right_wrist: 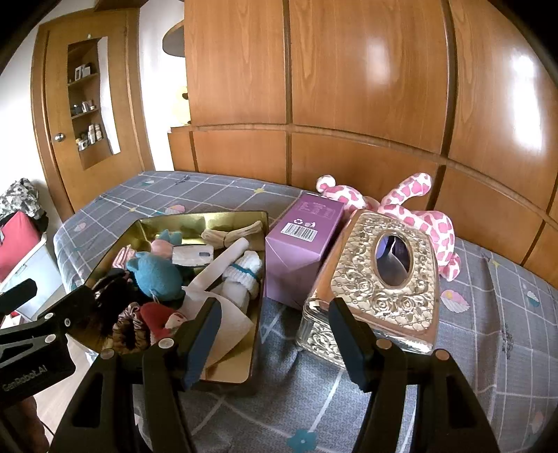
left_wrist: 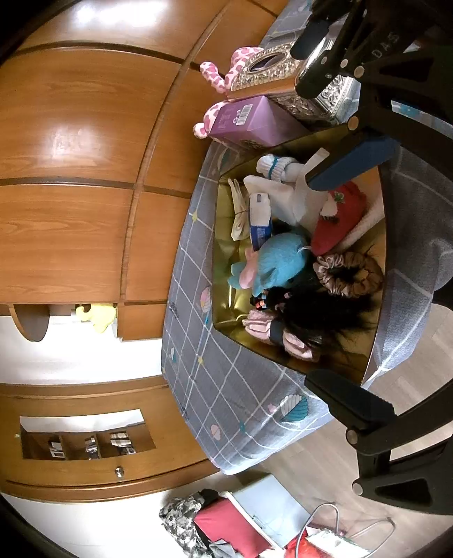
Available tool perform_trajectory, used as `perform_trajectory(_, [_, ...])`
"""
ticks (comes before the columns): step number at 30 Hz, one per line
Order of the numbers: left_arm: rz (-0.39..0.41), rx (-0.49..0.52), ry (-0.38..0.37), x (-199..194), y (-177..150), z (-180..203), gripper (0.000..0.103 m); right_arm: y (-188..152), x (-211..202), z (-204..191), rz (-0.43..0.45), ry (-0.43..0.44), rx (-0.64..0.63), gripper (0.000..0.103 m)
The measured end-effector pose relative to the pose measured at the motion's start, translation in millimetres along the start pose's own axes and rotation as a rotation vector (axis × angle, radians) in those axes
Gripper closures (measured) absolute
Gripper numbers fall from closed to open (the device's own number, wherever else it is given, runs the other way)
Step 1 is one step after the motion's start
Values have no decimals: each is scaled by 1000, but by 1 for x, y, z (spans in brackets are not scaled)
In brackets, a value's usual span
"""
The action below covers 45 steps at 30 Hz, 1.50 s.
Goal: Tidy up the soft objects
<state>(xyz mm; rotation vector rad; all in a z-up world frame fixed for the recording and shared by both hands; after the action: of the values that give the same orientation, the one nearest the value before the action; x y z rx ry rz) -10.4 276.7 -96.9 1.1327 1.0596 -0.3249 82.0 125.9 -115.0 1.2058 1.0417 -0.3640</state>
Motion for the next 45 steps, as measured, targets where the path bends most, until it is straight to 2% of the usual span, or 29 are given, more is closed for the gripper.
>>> perform_trajectory(45, [-11, -2, 4, 2, 0, -3, 0, 0, 1, -3, -3, 10, -8, 38])
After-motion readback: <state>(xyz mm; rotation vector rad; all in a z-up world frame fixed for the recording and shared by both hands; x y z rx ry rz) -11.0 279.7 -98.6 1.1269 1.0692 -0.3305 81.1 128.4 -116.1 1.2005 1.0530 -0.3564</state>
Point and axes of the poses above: each gripper's, at about its wrist camera, not at the fingertips, and x roughly the way its jaws point, z to its right, y to its top, the point moved 7 cm from there along x, roughly the way its jaws point, and after that the axes turned 15 degrees about -z, right-handed, at the moved point
